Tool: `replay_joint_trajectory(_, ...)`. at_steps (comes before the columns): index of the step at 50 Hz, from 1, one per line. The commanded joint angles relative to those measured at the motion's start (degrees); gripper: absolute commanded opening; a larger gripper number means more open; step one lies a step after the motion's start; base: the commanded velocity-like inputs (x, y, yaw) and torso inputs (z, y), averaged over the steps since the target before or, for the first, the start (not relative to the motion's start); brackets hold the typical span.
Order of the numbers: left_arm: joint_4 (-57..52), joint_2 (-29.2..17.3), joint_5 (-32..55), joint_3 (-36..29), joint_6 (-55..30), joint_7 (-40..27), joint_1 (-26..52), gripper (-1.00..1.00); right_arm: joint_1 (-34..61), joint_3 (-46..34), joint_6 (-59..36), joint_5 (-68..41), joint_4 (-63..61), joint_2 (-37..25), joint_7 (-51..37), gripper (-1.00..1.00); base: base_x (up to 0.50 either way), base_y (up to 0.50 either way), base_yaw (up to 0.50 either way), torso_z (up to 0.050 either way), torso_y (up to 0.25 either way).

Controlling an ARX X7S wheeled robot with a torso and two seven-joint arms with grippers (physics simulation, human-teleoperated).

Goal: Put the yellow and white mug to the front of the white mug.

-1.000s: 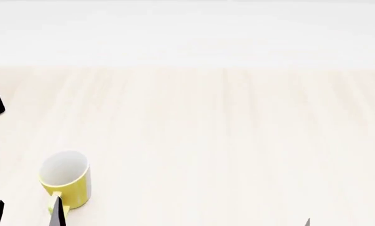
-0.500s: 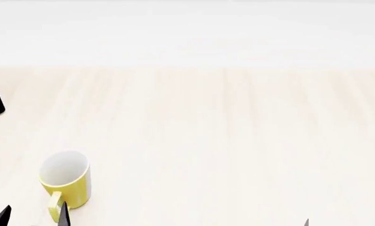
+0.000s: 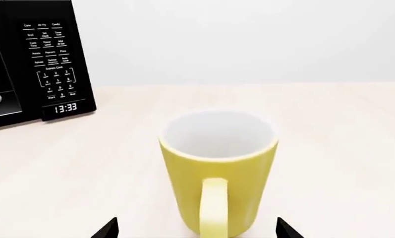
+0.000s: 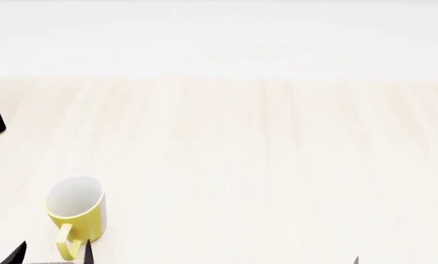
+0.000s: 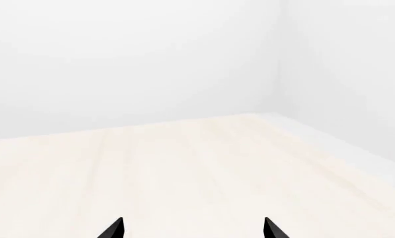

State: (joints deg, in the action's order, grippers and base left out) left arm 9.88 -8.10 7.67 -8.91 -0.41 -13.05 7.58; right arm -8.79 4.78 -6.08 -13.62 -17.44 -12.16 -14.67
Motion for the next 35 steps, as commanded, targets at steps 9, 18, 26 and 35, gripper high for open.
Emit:
replay_joint_trajectory(9, 2.7, 0.2, 1.2, -0.7, 1.0, -0.2, 1.6, 1.00, 0.1, -0.6, 0.4, -0.3, 0.5, -0.4, -0.5, 1.00, 0.00, 0.00, 0.00, 0.000, 0.000)
replay_joint_trajectory(18, 4.0, 0.1, 1.5, -1.2, 2.0, -0.1, 2.0, -1.00, -0.1, -0.6, 0.4, -0.5, 0.2, -0.6, -0.8, 1.00, 0.00, 0.00, 0.00, 0.000, 0.000)
replay_joint_trajectory(26, 4.0, -0.1, 2.0, -1.6, 2.5, 0.2, 1.9, -1.00, -0.2, -0.7, 0.5, -0.6, 0.0, -0.8, -1.1, 1.00, 0.00, 0.00, 0.00, 0.000, 0.000)
replay_joint_trajectory(35, 4.2, -0.5, 2.7, -2.0, 3.6, 0.9, 1.7, -1.00, -0.2, -0.9, 0.4, -0.8, 0.0, -1.0, -1.4, 1.00, 0.00, 0.00, 0.00, 0.000, 0.000)
